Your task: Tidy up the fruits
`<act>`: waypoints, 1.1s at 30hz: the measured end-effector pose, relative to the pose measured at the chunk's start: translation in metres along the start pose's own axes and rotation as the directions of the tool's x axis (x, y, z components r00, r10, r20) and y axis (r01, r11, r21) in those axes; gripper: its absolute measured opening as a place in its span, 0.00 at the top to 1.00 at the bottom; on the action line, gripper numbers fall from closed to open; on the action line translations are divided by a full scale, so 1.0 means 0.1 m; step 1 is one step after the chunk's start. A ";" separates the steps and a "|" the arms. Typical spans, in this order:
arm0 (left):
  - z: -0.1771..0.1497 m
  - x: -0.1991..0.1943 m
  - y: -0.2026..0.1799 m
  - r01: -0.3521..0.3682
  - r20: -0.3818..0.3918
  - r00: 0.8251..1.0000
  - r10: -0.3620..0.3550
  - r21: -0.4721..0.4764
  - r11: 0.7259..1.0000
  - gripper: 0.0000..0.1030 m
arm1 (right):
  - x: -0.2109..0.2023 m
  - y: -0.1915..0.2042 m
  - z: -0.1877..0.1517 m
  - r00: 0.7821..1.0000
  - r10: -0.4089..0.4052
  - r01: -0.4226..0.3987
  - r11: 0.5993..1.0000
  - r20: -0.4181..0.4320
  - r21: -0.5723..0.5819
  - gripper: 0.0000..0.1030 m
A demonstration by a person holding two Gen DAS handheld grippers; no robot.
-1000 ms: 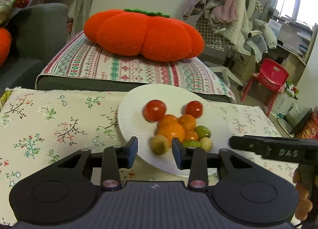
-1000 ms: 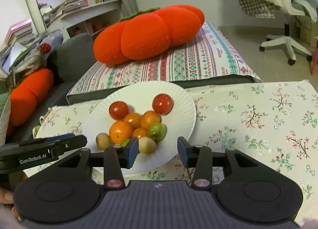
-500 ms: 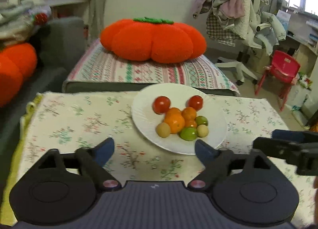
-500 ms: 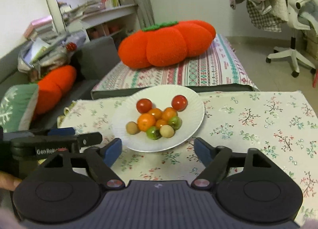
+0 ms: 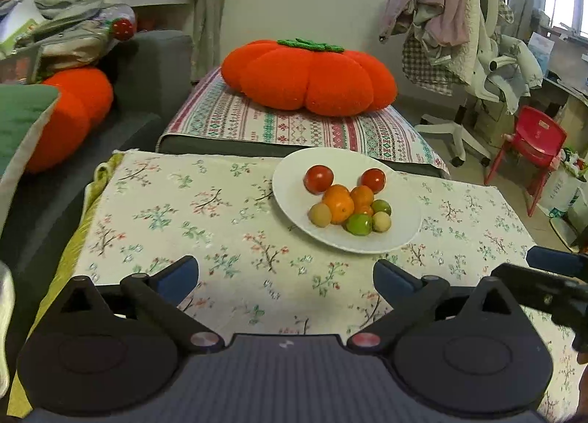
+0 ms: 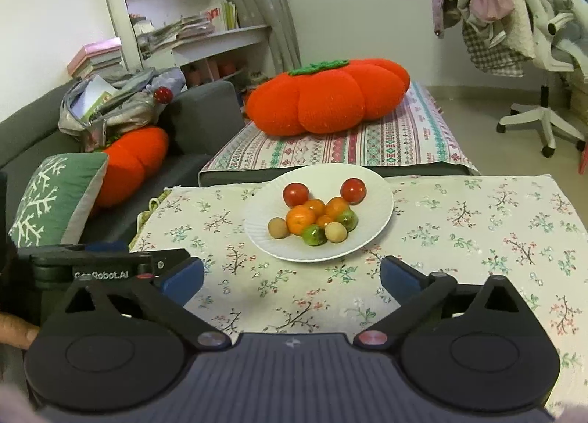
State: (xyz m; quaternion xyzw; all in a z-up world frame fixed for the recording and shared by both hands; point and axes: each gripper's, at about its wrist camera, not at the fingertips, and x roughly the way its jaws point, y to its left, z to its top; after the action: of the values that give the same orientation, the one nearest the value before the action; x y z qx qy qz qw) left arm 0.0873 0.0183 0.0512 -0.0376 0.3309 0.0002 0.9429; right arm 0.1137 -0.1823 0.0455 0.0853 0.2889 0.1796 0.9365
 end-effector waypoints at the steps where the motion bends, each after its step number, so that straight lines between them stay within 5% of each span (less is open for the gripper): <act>1: -0.04 -0.03 0.00 -0.007 0.001 1.000 0.007 -0.002 1.000 0.07 | -0.02 0.01 -0.02 1.000 0.000 0.000 1.000 0.001 0.004 0.00; 16: -0.28 -0.34 -0.05 -0.070 0.069 0.995 0.067 0.049 0.996 0.06 | -0.18 0.08 -0.22 0.999 -0.038 0.037 0.999 0.020 0.039 0.00; 33: -0.35 -0.35 -0.07 -0.048 0.040 0.998 0.047 0.029 0.998 0.07 | -0.16 0.21 -0.32 0.997 -0.080 0.080 0.997 0.015 -0.003 0.00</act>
State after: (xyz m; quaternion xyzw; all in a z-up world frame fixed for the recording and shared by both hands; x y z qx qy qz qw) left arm 0.0383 0.0095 0.0462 -0.0154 0.3130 0.0183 0.9495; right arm 0.0767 -0.1676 0.0327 0.0732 0.2847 0.1419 0.9452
